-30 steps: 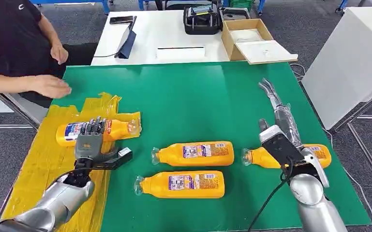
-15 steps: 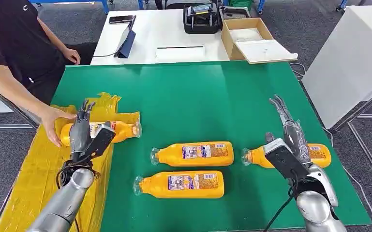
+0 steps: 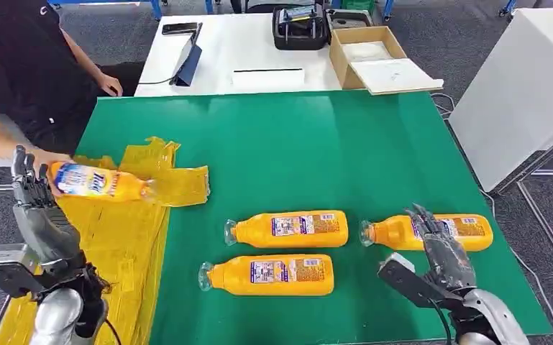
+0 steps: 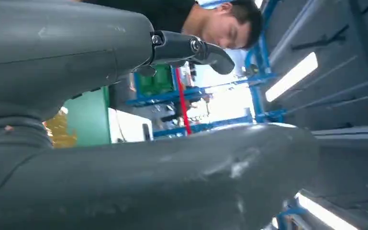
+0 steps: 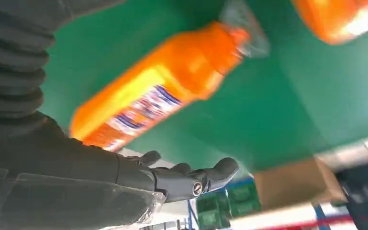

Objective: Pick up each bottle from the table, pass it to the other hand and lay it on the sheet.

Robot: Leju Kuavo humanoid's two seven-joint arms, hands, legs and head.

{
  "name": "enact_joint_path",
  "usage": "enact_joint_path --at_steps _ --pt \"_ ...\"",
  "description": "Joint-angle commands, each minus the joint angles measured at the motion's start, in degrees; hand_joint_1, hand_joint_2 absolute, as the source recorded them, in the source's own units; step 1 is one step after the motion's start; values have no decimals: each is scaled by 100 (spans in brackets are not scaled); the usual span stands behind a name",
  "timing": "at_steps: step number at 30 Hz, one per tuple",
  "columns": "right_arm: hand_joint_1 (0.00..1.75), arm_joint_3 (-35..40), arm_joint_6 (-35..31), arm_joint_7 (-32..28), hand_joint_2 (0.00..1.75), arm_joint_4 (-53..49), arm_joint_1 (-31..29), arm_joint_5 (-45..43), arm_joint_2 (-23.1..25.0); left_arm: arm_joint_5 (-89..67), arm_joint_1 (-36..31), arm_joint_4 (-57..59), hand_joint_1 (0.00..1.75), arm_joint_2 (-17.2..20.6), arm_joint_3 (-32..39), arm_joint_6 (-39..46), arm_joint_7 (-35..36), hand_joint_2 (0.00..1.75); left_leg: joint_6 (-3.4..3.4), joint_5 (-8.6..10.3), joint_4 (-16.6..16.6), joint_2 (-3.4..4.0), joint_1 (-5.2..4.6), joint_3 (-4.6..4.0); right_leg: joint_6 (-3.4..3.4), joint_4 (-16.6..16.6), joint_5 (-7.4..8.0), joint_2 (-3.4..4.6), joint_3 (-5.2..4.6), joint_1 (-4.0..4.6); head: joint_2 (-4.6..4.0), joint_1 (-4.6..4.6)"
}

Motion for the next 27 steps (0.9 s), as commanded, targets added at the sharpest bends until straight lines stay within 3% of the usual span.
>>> enact_joint_path --at_steps 1,6,12,19,27 --pt "0 145 286 78 175 782 -183 94 -721 238 -206 286 0 82 -141 43 -96 0 -8 3 -1 0 -1 9 1 -4 3 -12 12 0 0 0" --pt "0 220 309 130 175 763 -245 184 -840 308 -115 224 0 111 -98 55 -126 0 -8 7 -1 1 -3 13 -4 -4 5 -13 15 -3 0 0" --pt "0 391 48 159 175 1588 -1135 768 -1103 460 -36 199 0 141 -142 32 -246 0 -10 -1 1 30 -5 25 -5 -2 8 10 22 -6 0 -2" --pt "0 667 98 137 175 2263 -1724 928 -1180 482 -223 299 0 96 -215 9 -206 0 -12 3 3 31 -6 24 -11 0 15 5 20 -6 0 -5" --pt "0 764 132 73 175 2451 -1857 889 -1213 489 -174 279 0 143 -193 11 -213 0 -8 12 0 17 0 15 -14 -4 15 -3 14 -1 0 -4"
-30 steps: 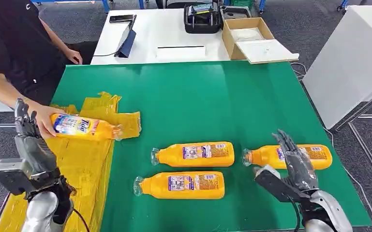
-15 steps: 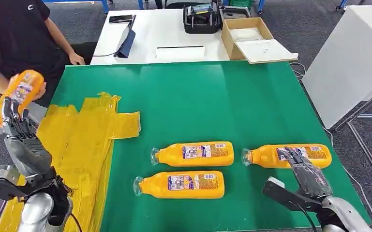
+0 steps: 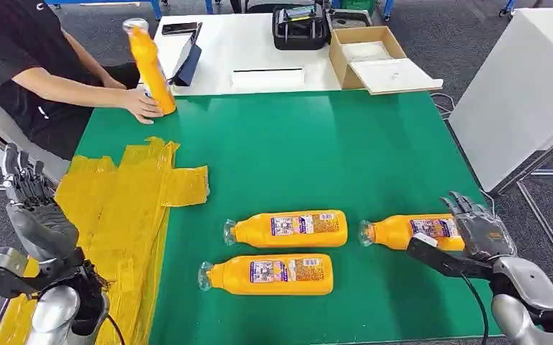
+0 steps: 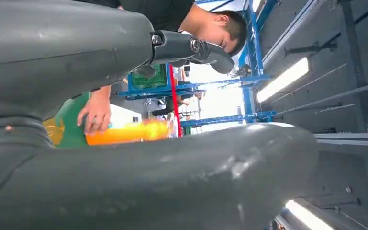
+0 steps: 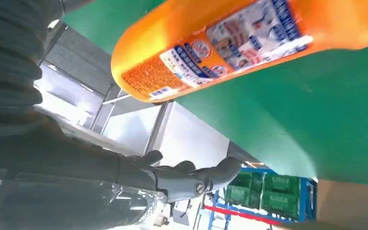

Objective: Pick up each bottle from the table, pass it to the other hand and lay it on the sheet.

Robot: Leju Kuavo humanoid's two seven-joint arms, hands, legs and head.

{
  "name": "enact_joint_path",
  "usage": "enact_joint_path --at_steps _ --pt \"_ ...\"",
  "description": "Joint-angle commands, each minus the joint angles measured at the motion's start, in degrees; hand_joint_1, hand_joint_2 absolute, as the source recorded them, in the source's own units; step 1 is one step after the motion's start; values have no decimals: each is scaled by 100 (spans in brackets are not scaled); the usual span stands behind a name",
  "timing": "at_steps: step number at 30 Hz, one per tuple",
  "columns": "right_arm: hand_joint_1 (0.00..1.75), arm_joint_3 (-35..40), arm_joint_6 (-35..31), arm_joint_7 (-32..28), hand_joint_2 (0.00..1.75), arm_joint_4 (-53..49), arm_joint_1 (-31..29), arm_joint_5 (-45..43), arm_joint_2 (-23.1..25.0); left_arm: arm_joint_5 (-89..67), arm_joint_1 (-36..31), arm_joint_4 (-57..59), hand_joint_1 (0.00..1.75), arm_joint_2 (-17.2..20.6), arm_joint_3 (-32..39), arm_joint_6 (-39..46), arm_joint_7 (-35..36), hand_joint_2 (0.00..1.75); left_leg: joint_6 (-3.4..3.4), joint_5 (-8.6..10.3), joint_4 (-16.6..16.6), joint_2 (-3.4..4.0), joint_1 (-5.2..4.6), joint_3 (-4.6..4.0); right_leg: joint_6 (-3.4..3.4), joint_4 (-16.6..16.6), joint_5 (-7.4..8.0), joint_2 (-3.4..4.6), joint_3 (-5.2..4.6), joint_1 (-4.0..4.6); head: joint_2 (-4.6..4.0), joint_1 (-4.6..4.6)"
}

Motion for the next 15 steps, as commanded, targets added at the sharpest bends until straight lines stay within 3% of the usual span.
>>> enact_joint_path --at_steps 1,6,9,15 --pt "0 490 85 -61 175 836 -547 -69 -7 43 -85 269 0 76 -92 -11 3 0 -17 -9 -3 6 -2 28 -1 -4 -8 -13 28 -1 0 0" --pt "0 787 327 -149 175 1313 -825 -213 -117 151 -195 366 0 198 -119 -25 -52 0 -13 -8 -2 8 2 20 -2 -6 -3 -7 21 3 0 0" --pt "0 1076 609 -332 175 1490 -990 -522 -463 372 -382 566 0 355 -145 -39 -87 0 -9 -4 -1 3 0 11 -1 -2 -1 -9 12 0 0 0" --pt "0 1189 693 -306 175 1418 -942 -658 -613 408 -314 523 0 363 -156 -14 -117 0 -14 -6 -2 0 -3 20 0 -4 -5 -18 22 -2 0 0"
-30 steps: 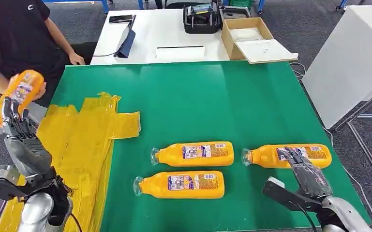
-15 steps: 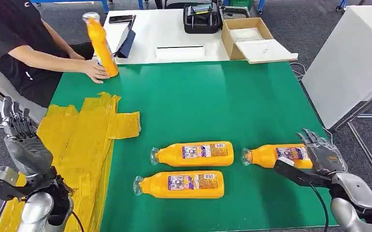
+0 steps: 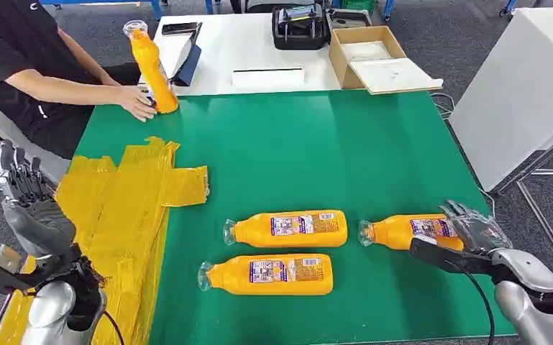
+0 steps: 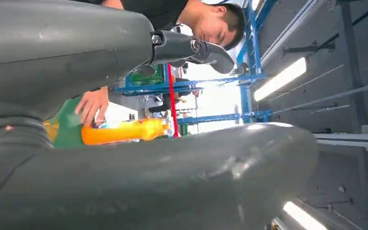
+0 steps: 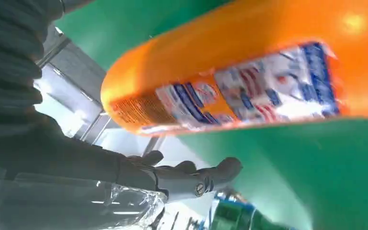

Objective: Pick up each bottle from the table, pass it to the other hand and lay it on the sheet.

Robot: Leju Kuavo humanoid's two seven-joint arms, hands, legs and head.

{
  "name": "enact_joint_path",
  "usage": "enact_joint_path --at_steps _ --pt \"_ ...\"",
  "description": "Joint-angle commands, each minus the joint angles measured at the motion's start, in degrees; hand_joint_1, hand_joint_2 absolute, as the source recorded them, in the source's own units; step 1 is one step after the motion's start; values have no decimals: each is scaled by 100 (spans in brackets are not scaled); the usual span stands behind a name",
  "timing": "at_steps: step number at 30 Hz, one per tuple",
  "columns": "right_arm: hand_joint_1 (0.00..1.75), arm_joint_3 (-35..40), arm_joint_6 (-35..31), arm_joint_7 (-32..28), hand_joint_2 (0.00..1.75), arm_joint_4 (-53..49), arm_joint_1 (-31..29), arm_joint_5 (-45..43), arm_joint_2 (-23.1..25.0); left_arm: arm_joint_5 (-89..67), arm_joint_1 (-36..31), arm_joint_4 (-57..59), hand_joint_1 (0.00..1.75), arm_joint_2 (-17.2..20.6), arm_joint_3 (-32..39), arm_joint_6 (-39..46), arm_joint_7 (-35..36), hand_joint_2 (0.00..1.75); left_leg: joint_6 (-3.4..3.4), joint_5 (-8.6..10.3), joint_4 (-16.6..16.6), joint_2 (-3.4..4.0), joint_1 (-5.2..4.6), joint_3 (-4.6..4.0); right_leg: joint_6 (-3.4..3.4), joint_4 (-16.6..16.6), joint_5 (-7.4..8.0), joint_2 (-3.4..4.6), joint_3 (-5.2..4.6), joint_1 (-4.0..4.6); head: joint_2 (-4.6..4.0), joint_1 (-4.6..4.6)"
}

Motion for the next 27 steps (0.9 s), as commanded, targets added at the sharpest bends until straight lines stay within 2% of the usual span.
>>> enact_joint_path --at_steps 1,5,10,14,26,27 --pt "0 669 194 2 175 501 -388 -180 -273 61 -139 395 0 139 -125 28 -51 0 -12 -4 -2 6 -1 16 0 -5 -3 -8 17 0 0 0" --pt "0 921 411 -43 175 528 -436 -404 -678 81 37 257 0 98 -106 23 -106 0 -11 -6 -2 2 -3 17 0 -3 -6 -10 17 -2 0 0" --pt "0 1538 476 -193 175 1714 -1248 -431 -653 217 -33 343 0 111 -58 -7 -220 0 -15 -11 2 23 -3 24 1 -4 -2 2 26 -2 0 0" --pt "0 1677 365 -298 175 2208 -1432 -484 -600 259 -36 276 0 63 -37 -7 -235 0 -14 -5 -2 7 -3 25 0 -7 -1 -14 28 -3 0 0" --pt "0 1812 379 -315 175 2502 -1294 -472 -516 305 -27 205 0 62 -22 -34 -256 0 -16 -10 4 2 1 34 1 -6 -9 -26 42 2 0 -2" --pt "33 1812 379 -315 175 2502 -1294 -472 -516 305 -27 205 0 62 -22 -34 -256 0 -7 -1 -1 -3 2 20 1 -10 -1 -21 27 3 0 0"
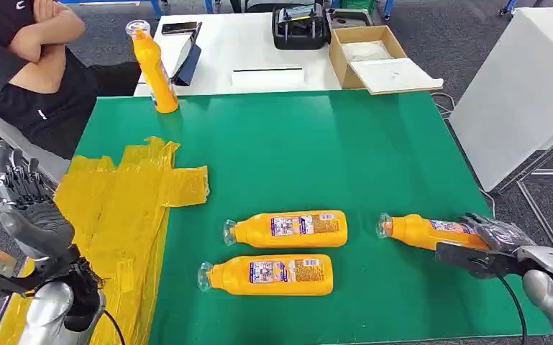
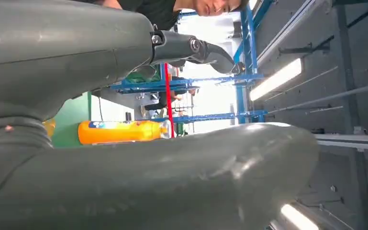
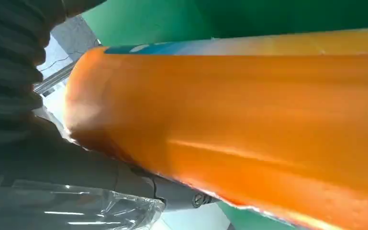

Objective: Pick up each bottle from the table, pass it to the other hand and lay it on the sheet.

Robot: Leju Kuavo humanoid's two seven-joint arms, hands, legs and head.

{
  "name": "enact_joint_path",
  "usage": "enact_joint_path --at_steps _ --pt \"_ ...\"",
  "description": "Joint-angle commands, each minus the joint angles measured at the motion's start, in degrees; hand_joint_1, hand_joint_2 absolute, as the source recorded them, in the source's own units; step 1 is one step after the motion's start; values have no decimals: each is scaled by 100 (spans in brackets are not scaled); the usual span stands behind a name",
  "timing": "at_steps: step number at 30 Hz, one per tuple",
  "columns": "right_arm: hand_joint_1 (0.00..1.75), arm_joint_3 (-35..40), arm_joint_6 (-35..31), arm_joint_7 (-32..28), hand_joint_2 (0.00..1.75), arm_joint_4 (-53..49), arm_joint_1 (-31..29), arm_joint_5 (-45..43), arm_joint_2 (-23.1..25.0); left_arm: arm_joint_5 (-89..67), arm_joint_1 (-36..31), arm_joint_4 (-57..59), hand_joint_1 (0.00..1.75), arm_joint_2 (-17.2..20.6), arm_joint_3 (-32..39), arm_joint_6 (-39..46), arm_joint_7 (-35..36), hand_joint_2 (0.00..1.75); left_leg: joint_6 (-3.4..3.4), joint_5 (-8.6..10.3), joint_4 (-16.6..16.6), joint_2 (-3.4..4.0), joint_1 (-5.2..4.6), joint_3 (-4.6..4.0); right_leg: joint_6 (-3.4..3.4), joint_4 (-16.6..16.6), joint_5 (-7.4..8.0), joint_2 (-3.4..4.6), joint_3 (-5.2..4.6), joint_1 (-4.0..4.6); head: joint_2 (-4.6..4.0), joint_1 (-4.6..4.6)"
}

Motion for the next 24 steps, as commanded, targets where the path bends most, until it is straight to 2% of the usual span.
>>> enact_joint_path --at_steps 1,2,10,13,16,19,21,24 --pt "166 434 141 -58 175 691 -112 -38 239 79 -91 146 0 -15 16 -32 2 0 -10 0 -4 -4 3 13 -1 -9 0 -14 18 4 0 2" --pt "175 471 140 -91 175 677 -67 -46 210 95 -124 168 0 -10 15 -42 2 0 -15 -2 -4 -4 2 22 0 -11 -2 -19 28 4 0 0" --pt "175 324 -69 14 175 784 62 -177 456 145 -363 267 0 53 -63 6 49 0 -12 1 -5 -9 7 28 -1 -15 1 -17 38 9 0 2" --pt "175 16 -59 160 175 402 324 -438 361 168 -351 314 0 102 -136 -65 175 0 -19 1 -8 -14 5 41 -2 -19 -1 -31 54 7 0 2" --pt "175 -12 -13 170 175 329 342 -463 325 170 -358 354 0 102 -132 -69 177 0 -18 -1 -4 -17 2 48 -3 -14 -5 -35 58 5 0 0" --pt "175 -506 142 157 175 -381 570 -1113 93 293 -395 472 0 226 -192 -416 418 0 -17 0 -1 -22 1 48 -2 -13 -5 -38 59 3 0 2" --pt "175 -1025 457 292 175 -1392 847 -1862 -227 427 -390 561 0 258 -117 -739 564 0 -15 -1 3 -23 -2 42 -2 -5 -8 -37 51 0 0 2" --pt "175 -1128 594 424 175 -1619 892 -1950 -296 419 -389 581 0 246 -83 -778 554 0 -15 -5 10 -17 -9 33 -1 8 -10 -28 37 -7 0 2"
